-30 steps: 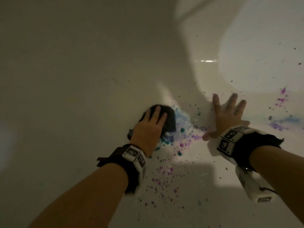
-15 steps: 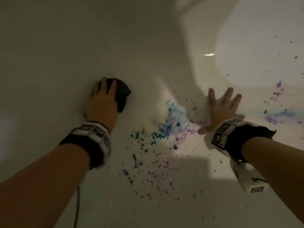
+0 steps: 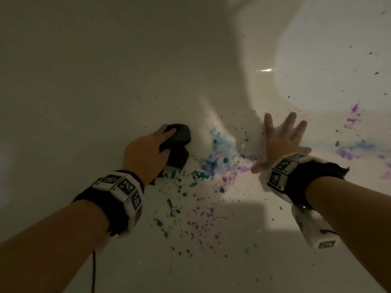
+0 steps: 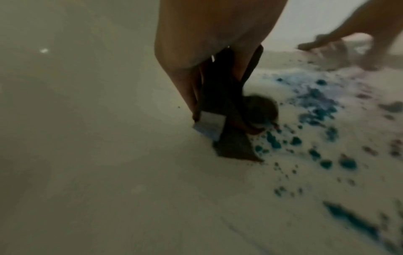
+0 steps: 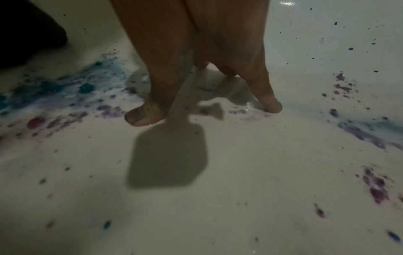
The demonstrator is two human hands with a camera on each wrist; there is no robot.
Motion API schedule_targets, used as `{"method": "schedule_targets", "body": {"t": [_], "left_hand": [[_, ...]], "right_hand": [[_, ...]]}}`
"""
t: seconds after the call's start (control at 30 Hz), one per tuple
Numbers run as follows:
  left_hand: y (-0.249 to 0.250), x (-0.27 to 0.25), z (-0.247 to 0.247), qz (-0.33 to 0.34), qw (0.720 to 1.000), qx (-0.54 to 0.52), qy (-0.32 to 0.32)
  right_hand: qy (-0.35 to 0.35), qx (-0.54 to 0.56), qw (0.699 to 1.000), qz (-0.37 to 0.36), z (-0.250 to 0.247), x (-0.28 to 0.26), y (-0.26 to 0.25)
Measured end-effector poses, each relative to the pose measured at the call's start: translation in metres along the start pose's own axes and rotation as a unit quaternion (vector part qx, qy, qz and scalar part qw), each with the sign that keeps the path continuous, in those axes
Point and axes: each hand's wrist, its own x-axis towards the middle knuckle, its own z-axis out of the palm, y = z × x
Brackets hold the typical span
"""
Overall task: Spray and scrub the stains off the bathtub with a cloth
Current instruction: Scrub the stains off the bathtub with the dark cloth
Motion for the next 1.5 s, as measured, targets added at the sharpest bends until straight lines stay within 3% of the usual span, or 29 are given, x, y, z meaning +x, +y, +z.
{"method": "schedule_targets", "body": {"t": [0.1,0.23,0.33,0.43,0.5,0.6,0.73,0.83,0.93,1.1,1.17,1.23,1.3,1.33,1.37,1.43,1.5], "left_hand": [[0.009,0.007,-0.002,-0.103,0.981,-0.147,0.076],[0.011,0.023,-0.010,-0.258,0.915,-0.238,0.198],[-0.005,0.034,-0.042,-0.259,0.899,-0.169,0.310],[-0.031,0.056,-0.083,-0.165,0.906,-0.118,0.372],[-0.042,0.065,-0.096,-0.076,0.927,-0.082,0.358],[-0.040,0.070,-0.082,0.013,0.959,0.091,0.270],[-0.021,0.078,-0.040,-0.019,0.982,0.148,0.119],[-0.007,0.074,-0.011,-0.077,0.986,0.120,0.085],[-0.001,0.063,0.012,0.010,0.987,0.123,0.102],[-0.005,0.027,0.023,0.105,0.976,0.188,0.027],[-0.007,0.003,0.027,0.129,0.976,0.175,-0.020],[-0.008,-0.013,0.018,0.144,0.982,0.087,-0.089],[-0.008,-0.014,-0.001,0.109,0.984,-0.003,-0.141],[-0.006,-0.010,-0.012,0.053,0.983,-0.060,-0.163],[-0.007,-0.006,-0.021,0.002,0.981,-0.129,-0.147],[-0.005,0.006,-0.047,-0.089,0.965,-0.245,-0.029],[-0.011,0.023,-0.067,-0.110,0.972,-0.179,0.103]], "right_hand": [[0.002,-0.003,1.000,0.004,0.000,0.000,0.000],[-0.002,-0.005,1.000,0.007,-0.001,-0.001,-0.001],[0.000,-0.008,1.000,0.005,-0.001,0.000,-0.001],[-0.002,-0.011,1.000,0.008,-0.001,0.000,0.000],[-0.002,-0.011,1.000,0.004,0.000,0.000,0.000],[-0.008,-0.014,1.000,0.004,-0.001,0.002,0.000],[-0.017,-0.017,1.000,0.011,-0.001,0.003,0.000],[-0.021,-0.019,1.000,0.013,0.000,0.004,0.000],[-0.020,-0.018,1.000,0.010,-0.001,0.003,-0.001],[-0.019,-0.018,1.000,0.012,-0.001,0.003,0.000],[-0.018,-0.018,1.000,0.008,-0.001,0.002,0.000],[-0.018,-0.015,1.000,0.008,-0.002,0.001,-0.001],[-0.018,-0.014,1.000,0.011,-0.003,0.000,-0.001],[-0.017,-0.012,1.000,0.012,-0.003,0.000,-0.001],[-0.015,-0.012,1.000,0.012,-0.003,0.000,-0.002],[-0.012,-0.011,1.000,0.011,-0.002,0.000,-0.002],[-0.010,-0.010,1.000,0.013,-0.002,0.000,-0.002]]}}
